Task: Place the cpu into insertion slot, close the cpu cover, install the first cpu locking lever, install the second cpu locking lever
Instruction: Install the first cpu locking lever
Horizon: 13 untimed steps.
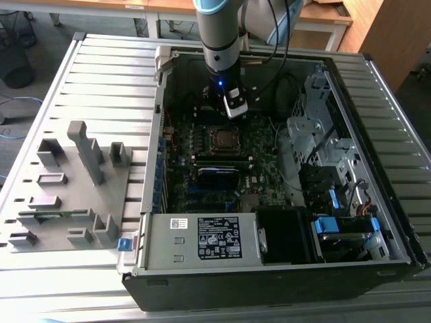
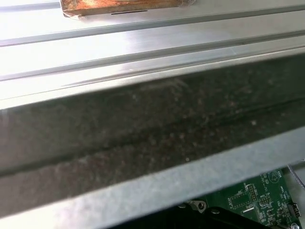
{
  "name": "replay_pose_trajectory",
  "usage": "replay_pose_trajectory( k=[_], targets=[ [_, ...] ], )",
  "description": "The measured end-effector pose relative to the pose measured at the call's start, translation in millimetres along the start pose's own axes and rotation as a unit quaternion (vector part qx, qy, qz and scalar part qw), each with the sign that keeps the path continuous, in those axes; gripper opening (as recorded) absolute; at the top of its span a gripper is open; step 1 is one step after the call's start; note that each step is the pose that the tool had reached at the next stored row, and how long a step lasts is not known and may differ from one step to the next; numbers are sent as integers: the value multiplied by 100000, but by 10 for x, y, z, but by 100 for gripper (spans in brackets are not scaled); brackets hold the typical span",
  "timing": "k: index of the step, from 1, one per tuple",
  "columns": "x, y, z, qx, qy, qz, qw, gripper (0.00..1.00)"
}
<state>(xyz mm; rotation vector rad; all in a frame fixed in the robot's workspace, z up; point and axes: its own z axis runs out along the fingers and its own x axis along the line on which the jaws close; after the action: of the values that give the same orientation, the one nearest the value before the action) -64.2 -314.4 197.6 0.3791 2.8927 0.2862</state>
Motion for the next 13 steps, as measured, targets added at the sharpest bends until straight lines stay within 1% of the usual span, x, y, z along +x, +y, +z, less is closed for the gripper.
replay_pose_trajectory(
  k=[13],
  targets=[
    [2,-12,16,242,-97,-64,100000,10]
  ],
)
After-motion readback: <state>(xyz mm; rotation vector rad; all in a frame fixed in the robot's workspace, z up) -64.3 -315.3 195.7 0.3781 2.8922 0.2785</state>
